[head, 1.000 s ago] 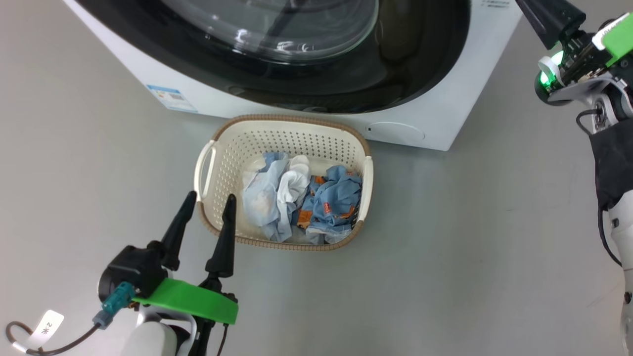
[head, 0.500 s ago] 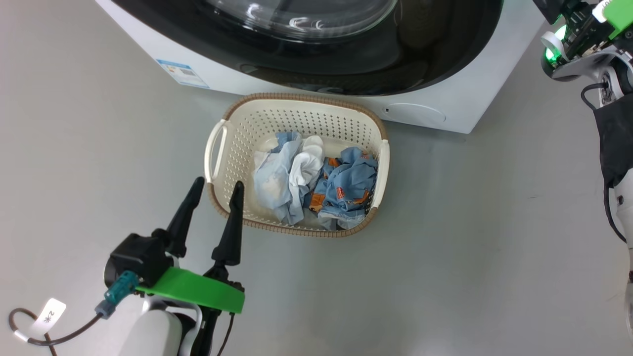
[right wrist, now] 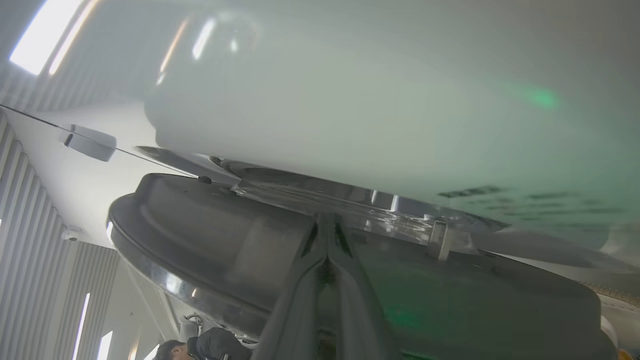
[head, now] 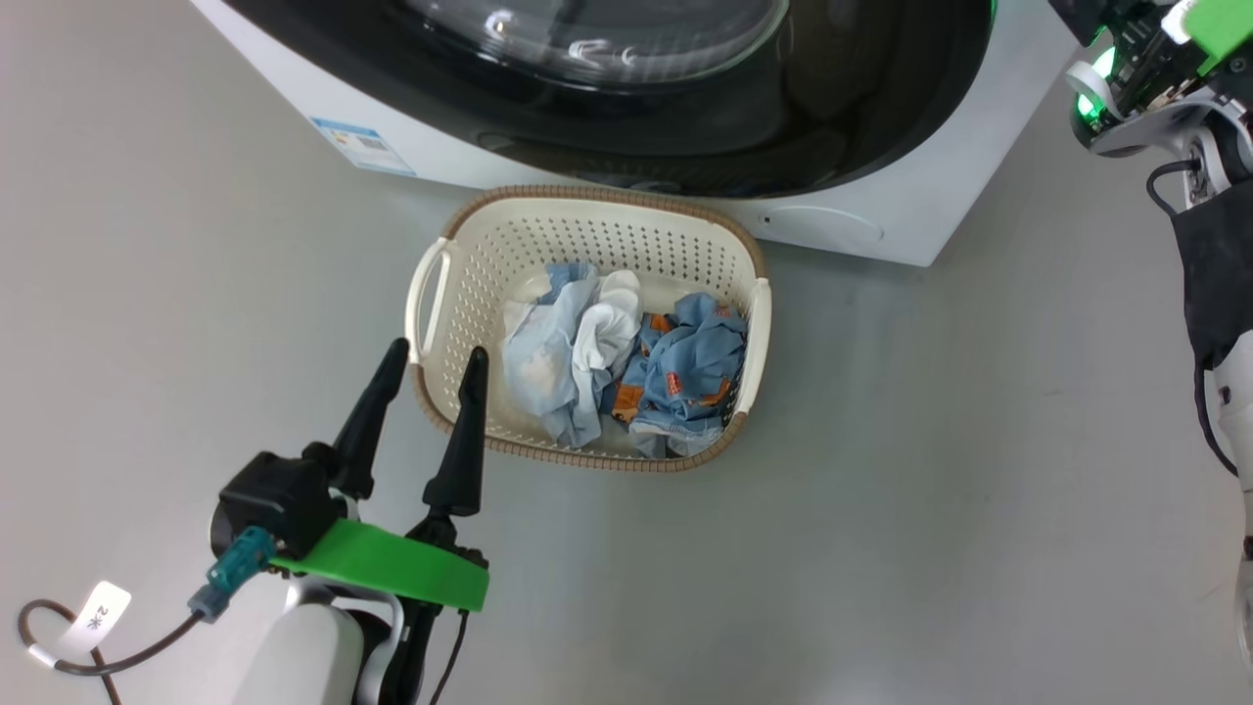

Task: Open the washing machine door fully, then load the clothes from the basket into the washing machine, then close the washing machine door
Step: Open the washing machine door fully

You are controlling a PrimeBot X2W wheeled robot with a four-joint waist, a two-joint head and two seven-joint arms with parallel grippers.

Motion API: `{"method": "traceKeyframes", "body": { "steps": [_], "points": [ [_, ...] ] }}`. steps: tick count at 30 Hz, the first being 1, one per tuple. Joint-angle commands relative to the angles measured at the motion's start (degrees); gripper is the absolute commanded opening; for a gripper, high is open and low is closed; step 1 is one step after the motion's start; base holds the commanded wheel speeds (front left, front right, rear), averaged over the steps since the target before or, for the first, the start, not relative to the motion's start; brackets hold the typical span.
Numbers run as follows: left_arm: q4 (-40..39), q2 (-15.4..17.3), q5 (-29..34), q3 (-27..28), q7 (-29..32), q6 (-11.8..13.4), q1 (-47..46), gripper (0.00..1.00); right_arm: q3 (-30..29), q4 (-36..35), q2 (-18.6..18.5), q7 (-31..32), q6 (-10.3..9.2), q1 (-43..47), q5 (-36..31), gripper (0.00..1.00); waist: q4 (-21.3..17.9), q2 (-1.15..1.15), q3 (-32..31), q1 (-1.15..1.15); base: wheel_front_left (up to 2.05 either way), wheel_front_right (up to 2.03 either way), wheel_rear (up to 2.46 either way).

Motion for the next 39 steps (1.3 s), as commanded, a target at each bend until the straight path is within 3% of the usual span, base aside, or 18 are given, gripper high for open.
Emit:
{"method": "traceKeyframes", "body": {
  "steps": [1, 39],
  "points": [
    [-1.10, 1.08, 0.17, 1.92, -0.37, 0.30, -0.56, 1.00, 1.11, -2.13, 1.70, 0.85, 0.10, 1.18, -0.63, 0.00, -0.43, 0.00, -0.71, 0.00, 0.00, 0.00, 0.00],
    [-1.23, 1.08, 4.01, 5.27, -0.37, -0.08, 7.96, 1.00, 8.26, -11.79, 8.66, 7.33, 0.10, 19.99, -0.52, 0.00, -1.69, 0.00, -10.76, 0.00, 0.00, 0.00, 0.00]
  ]
}}
